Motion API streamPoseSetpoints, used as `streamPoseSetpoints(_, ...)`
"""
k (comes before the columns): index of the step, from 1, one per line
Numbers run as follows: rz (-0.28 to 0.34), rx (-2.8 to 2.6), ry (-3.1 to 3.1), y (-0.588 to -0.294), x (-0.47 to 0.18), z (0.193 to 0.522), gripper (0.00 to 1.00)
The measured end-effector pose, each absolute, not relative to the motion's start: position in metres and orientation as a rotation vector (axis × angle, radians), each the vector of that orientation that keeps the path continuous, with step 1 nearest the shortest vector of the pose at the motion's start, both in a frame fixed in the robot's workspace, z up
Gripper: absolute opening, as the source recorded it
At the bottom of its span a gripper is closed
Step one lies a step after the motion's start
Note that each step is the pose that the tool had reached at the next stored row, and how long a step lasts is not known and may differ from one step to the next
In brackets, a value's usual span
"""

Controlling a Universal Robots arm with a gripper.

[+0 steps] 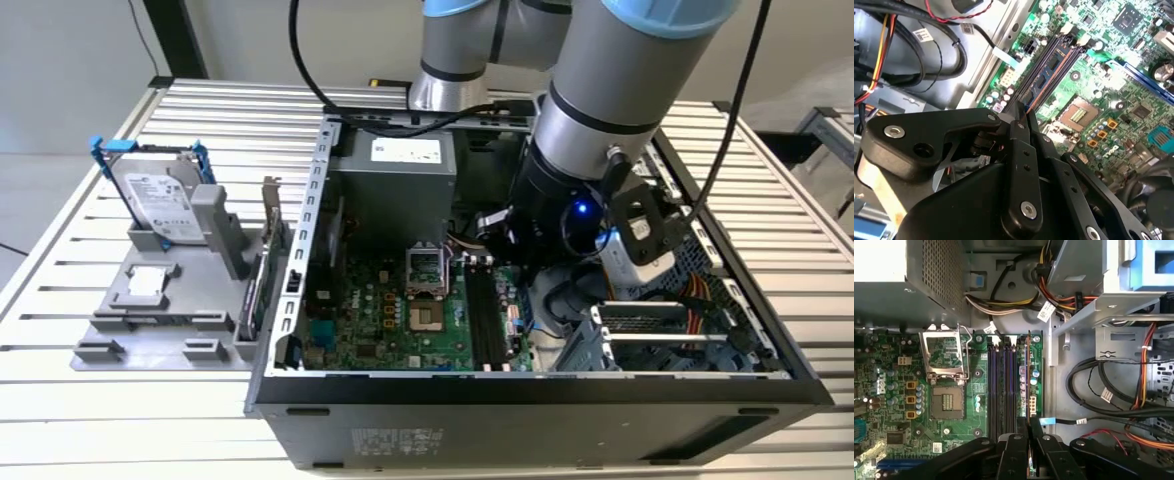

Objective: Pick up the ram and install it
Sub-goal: 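Insert the ram into the slot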

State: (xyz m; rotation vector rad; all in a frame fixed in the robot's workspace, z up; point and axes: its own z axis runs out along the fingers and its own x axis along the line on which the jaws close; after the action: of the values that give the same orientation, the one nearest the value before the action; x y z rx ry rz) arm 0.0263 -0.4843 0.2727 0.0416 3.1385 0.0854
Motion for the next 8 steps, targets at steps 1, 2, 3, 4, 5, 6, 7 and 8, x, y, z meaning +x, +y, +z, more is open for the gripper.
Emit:
streamPoseSetpoints(1, 0.085, 0.042, 3.139, -0.4847, 0.0262, 0.2710, 0.00)
streamPoseSetpoints(2, 0.085, 0.042, 3.138, -0.4851, 0.0261, 0.2696, 0.00)
streamPoseSetpoints(3, 0.085, 0.041, 3.138, -0.4855, 0.0260, 0.2683, 0.00)
streamPoseSetpoints(4, 0.085, 0.041, 3.139, -0.4858, 0.0259, 0.2673, 0.00)
streamPoseSetpoints(5, 0.085, 0.042, 3.139, -0.4861, 0.0257, 0.2664, 0.00)
streamPoseSetpoints(6, 0.085, 0.042, 3.139, -0.4864, 0.0255, 0.2655, 0.00)
streamPoseSetpoints(7, 0.085, 0.042, 3.139, -0.4866, 0.0253, 0.2644, 0.00)
streamPoseSetpoints(8, 0.085, 0.042, 3.139, -0.4866, 0.0251, 0.2631, 0.00)
